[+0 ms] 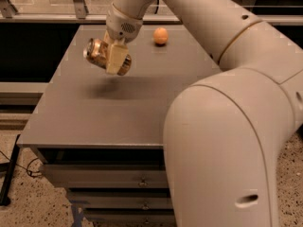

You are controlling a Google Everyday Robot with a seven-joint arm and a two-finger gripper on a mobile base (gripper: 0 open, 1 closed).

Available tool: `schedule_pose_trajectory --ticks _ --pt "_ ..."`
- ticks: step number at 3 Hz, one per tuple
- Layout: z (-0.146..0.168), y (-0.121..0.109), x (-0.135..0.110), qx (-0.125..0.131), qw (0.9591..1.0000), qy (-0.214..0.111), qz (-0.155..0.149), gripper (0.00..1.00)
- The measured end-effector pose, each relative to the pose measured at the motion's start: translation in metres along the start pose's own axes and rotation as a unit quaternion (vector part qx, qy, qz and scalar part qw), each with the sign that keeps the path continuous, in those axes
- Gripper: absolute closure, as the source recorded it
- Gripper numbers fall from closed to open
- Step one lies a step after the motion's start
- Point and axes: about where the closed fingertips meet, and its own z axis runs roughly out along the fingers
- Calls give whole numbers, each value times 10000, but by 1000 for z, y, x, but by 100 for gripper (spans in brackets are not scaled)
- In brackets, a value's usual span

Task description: Knock orange can over

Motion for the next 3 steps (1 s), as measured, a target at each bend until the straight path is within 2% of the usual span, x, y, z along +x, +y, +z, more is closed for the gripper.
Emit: schedule_pose_trajectory --ticks 1,2,3 --pt "5 39 12 -380 9946 893 -359 100" --pt "8 58 17 -441 9884 1380 -464 100" --pt "10 63 14 -297 9866 1570 -341 100"
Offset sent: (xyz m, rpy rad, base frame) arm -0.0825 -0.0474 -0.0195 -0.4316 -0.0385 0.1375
